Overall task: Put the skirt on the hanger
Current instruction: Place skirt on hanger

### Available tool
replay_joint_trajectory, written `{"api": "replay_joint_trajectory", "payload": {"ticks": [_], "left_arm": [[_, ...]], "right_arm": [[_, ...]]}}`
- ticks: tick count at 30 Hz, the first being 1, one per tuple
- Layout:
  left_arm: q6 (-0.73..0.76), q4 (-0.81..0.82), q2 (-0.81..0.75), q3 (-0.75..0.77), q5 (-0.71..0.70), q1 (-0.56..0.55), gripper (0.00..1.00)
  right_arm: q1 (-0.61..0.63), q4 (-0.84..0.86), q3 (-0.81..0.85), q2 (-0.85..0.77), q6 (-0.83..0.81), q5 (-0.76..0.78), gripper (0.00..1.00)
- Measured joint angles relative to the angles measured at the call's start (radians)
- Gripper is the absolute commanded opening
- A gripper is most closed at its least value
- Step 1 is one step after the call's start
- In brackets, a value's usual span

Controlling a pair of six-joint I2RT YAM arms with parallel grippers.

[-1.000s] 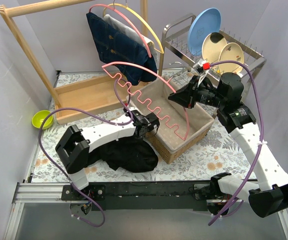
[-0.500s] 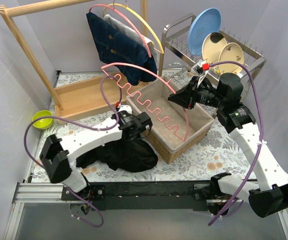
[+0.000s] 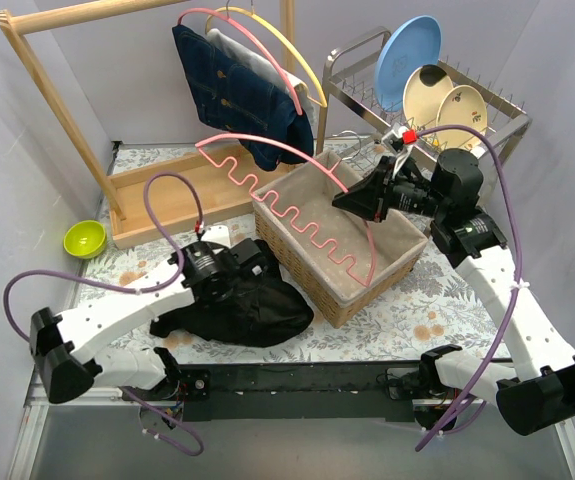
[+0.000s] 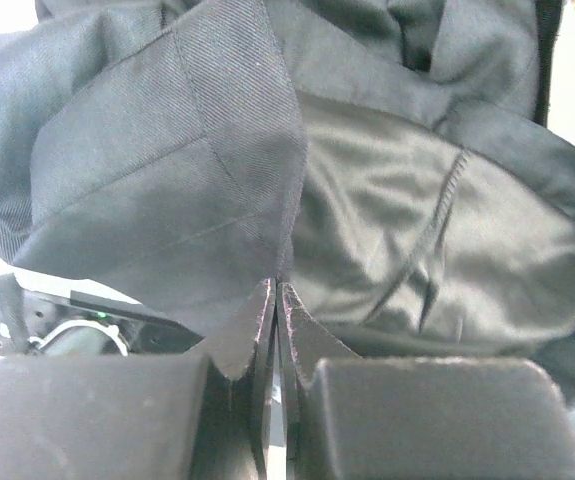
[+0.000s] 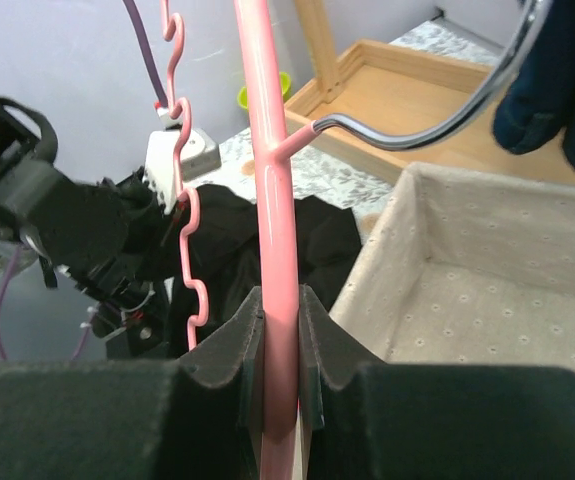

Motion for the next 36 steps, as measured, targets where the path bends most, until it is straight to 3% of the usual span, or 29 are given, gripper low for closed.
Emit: {"api": "replay_joint_trajectory", "payload": {"ticks": [8, 15, 22, 29, 36], "left_arm": [[-0.079, 0.032, -0.297, -0.117, 0.124, 0.000, 0.00], [-0.182, 0.022, -0.588, -0.201, 0.227, 0.000, 0.00], [-0.223, 0.004, -0.647, -0.205, 0.231, 0.000, 0.00], [-0.222, 0.003, -0.628, -0.216, 0.222, 0.000, 0.00], [-0.207, -0.003, -0.628, -0.137, 0.186, 0.000, 0.00]], "right_arm": [[0.053, 0.133, -0.080, 0.013, 0.092, -0.090, 0.01], [0.298, 0.215, -0.048, 0.129, 0.109, -0.035, 0.01], [0.328, 0.179, 0.042, 0.233, 0.038, 0.074, 0.01], [0.333, -0.112, 0.178, 0.195, -0.308, 0.222, 0.01], [0.334, -0.462, 0.279, -0.019, -0.745, 0.292, 0.01]]}}
